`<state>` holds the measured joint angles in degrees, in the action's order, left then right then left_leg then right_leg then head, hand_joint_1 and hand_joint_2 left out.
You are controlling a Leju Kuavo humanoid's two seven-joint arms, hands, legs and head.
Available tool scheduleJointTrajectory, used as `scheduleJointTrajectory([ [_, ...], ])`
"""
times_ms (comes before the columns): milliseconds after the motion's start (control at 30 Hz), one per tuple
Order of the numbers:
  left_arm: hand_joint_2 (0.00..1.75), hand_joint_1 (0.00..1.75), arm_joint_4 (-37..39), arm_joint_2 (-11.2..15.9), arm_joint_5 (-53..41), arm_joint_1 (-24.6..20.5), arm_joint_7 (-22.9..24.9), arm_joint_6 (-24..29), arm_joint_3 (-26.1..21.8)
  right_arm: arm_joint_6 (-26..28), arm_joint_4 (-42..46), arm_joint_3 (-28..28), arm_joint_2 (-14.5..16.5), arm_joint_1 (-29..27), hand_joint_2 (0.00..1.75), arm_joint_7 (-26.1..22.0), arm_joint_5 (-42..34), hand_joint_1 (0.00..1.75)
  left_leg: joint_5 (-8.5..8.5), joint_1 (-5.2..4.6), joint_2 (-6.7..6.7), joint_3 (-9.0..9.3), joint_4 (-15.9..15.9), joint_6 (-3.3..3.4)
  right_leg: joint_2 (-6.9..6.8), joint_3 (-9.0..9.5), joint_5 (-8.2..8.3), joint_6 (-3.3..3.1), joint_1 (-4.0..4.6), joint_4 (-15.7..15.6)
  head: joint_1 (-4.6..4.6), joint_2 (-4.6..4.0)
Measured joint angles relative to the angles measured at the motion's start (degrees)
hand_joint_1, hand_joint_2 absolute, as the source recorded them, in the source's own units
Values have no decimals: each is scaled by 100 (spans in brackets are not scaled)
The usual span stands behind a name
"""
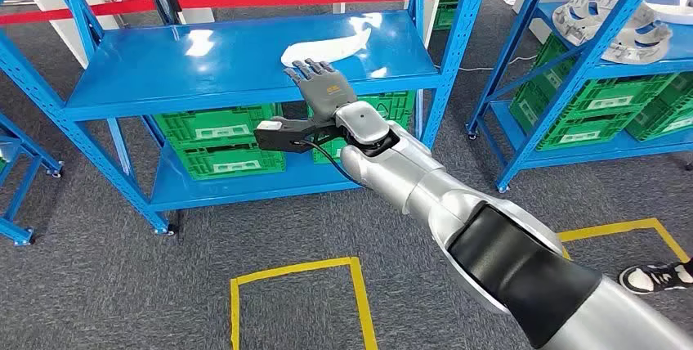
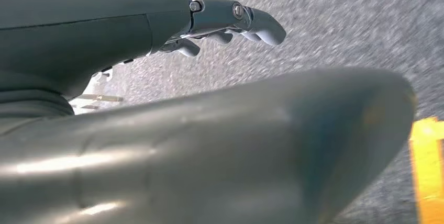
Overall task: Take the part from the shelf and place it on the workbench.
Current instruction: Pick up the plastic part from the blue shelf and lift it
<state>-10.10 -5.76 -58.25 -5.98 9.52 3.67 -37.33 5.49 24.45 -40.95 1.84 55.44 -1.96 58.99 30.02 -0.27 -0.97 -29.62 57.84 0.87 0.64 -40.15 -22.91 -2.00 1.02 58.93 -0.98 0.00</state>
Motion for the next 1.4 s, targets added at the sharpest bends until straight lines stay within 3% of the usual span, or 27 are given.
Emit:
scheduleJointTrajectory([
  [67,0,0,-3,3,0,-20,-2,1,-13,-3,8,-8,-9,-16,0,1,0,0,59,-9,-12,73,26,-28,30,44,28,-7,10,-37,8,0],
  [133,0,0,-9,18,1,-27,-2,4,-29,-3,27,-21,-25,-21,0,4,-1,0,104,-19,-27,174,71,-84,51,159,44,-54,5,-94,8,0],
  [200,0,0,-12,32,2,-21,3,8,-34,16,50,-27,-32,4,0,5,-9,0,92,-20,-12,91,326,-137,41,312,9,-118,-32,-133,1,0],
  [267,0,0,-13,39,2,-33,8,11,-38,42,60,-29,-33,12,0,2,-26,0,209,1,22,-298,969,-197,41,453,-69,-148,-61,-156,8,-1],
  [333,0,0,-13,49,2,-24,10,11,-43,53,60,-33,-37,-32,0,-1,-36,0,513,33,45,-780,1566,-258,43,581,-192,-149,-79,-159,12,-1],
  [367,0,0,-13,55,2,-9,10,11,-48,54,60,-35,-40,-65,0,-1,-37,0,628,45,53,-936,1657,-278,47,654,-260,-141,-90,-156,11,-1],
  [400,0,0,-13,60,2,7,9,11,-55,55,60,-38,-46,-93,0,-1,-37,0,613,54,58,-1009,1562,-289,52,736,-332,-128,-103,-150,11,0],
  [433,0,0,-13,67,2,18,7,11,-62,56,60,-40,-51,-112,0,-1,-38,0,445,64,63,-1007,1305,-294,56,824,-409,-110,-118,-143,12,0],
  [500,0,0,-8,73,2,34,1,11,-70,64,60,-46,-59,-139,0,-7,-41,0,-240,80,77,-909,540,-299,59,962,-566,-58,-130,-114,19,-1],
  [567,0,0,-3,73,3,43,-3,8,-73,74,58,-54,-67,-168,0,-10,-45,0,-674,78,92,-827,98,-253,68,1045,-696,13,-118,-107,31,-1],
  [667,0,0,-3,69,12,46,5,7,-78,89,60,-68,-74,-200,0,-6,-52,0,-690,78,94,-778,59,-150,75,1122,-735,97,-98,-95,29,-1],
  [800,0,0,-2,68,15,47,7,7,-79,94,60,-69,-75,-200,0,-3,-55,0,-681,82,92,-763,55,-131,74,1141,-728,103,-94,-88,24,0],
  [833,0,0,-3,63,16,46,7,8,-79,96,60,-72,-80,-202,0,2,-56,0,-672,87,90,-737,49,-114,66,1137,-744,111,-100,-62,23,-1],
  [867,0,0,-5,59,19,40,7,15,-83,103,60,-76,-85,-200,0,9,-64,0,-643,90,86,-695,43,-77,46,1017,-823,136,-106,160,20,-1],
  [933,0,0,-7,51,37,45,8,34,-104,134,60,-89,-147,-252,0,11,-102,0,-491,80,64,-516,41,-1,1,430,-963,178,-114,886,11,-1],
  [967,0,0,-7,50,45,51,9,43,-115,151,62,-94,-185,-275,0,5,-122,0,-403,63,55,-421,45,20,-14,207,-880,173,-103,1031,8,0],
  [1000,0,0,-7,46,50,61,10,46,-123,165,68,-97,-227,-300,0,-2,-138,0,-325,46,47,-330,47,21,-22,144,-652,128,-86,853,6,0],
  [1033,0,0,-5,35,50,65,10,46,-125,177,74,-97,-252,-295,0,-5,-146,0,-282,35,48,-268,44,12,-37,274,-416,72,-58,459,13,-1],
  [1067,0,0,-4,25,50,62,10,46,-126,188,82,-97,-275,-287,0,-6,-153,0,-250,33,48,-226,36,-9,-49,382,-292,29,-28,138,17,-1],
  [1133,0,0,-6,13,50,58,9,46,-129,219,100,-97,-321,-276,0,-5,-169,0,-222,40,52,-178,15,-69,-63,480,-280,-25,16,-109,23,-2],
  [1233,0,0,-7,14,50,75,2,46,-143,259,133,-97,-398,-281,0,-1,-202,0,-184,36,60,-160,142,-179,-53,648,-220,-92,-31,-232,17,-1],
  [1300,0,0,-5,11,49,73,-6,46,-159,283,150,-97,-433,-277,0,5,-222,0,30,45,64,-382,575,-237,-53,758,-230,-129,-77,-270,22,0],
  [1367,0,0,-5,14,48,68,-12,46,-169,302,163,-97,-460,-299,0,17,-234,0,305,72,65,-814,1280,-301,-43,791,-277,-139,-87,-263,28,0],
  [1400,0,0,-6,19,48,71,-12,46,-174,310,167,-97,-476,-325,0,25,-239,0,359,86,66,-999,1528,-334,-38,807,-304,-129,-93,-254,28,0],
])
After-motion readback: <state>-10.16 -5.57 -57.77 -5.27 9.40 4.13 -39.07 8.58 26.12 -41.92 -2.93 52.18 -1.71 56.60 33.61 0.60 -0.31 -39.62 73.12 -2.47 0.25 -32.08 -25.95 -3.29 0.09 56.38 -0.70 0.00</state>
